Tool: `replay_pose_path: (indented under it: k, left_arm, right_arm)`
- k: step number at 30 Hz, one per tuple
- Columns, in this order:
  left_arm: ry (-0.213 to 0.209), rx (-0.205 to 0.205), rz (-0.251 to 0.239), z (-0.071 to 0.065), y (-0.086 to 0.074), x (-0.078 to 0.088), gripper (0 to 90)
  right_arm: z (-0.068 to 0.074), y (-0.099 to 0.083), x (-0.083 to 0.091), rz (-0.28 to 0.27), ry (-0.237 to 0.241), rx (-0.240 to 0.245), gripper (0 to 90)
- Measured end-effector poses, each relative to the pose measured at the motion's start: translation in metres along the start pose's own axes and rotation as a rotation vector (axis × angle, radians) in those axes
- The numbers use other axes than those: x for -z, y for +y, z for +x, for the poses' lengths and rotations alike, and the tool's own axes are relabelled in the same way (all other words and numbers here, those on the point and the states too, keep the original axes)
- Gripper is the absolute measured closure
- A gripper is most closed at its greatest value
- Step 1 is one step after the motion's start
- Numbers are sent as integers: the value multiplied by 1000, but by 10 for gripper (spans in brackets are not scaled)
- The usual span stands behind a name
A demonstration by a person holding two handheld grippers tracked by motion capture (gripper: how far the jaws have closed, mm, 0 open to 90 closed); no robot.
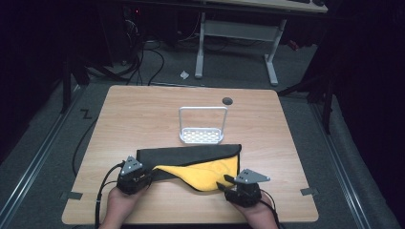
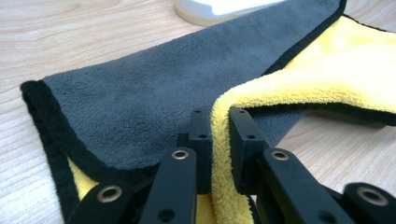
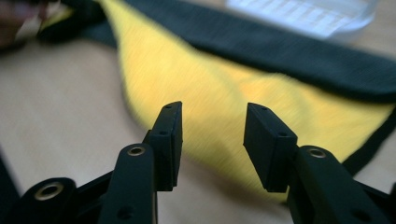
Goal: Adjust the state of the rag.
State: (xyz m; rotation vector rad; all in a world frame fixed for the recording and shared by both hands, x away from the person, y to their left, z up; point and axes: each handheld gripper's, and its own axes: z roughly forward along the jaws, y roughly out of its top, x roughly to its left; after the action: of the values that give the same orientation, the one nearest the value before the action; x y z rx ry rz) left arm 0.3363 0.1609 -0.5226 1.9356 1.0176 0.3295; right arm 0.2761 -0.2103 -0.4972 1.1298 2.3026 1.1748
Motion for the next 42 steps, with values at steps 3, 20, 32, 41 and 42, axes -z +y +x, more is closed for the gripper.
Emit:
replay_pose_path:
  k: [3, 20, 32, 41, 42]
  left_arm:
    - [0, 3, -7, 0, 0, 2, 805]
    - [-8, -14, -8, -2, 0, 10, 816]
    - [4, -7, 24, 6, -3, 2, 797]
    - [6, -7, 25, 4, -3, 2, 800]
    - [5, -10, 22, 3, -3, 4, 801]
  right_arm:
    - [3, -8, -6, 48, -33, 34, 524]
    - [-19, 58, -12, -73, -209, 85, 874]
    - [-59, 85, -109, 77, -229, 29, 702]
    - [-27, 63, -77, 42, -153, 94, 564]
    - [-28, 57, -89, 87, -182, 96, 576]
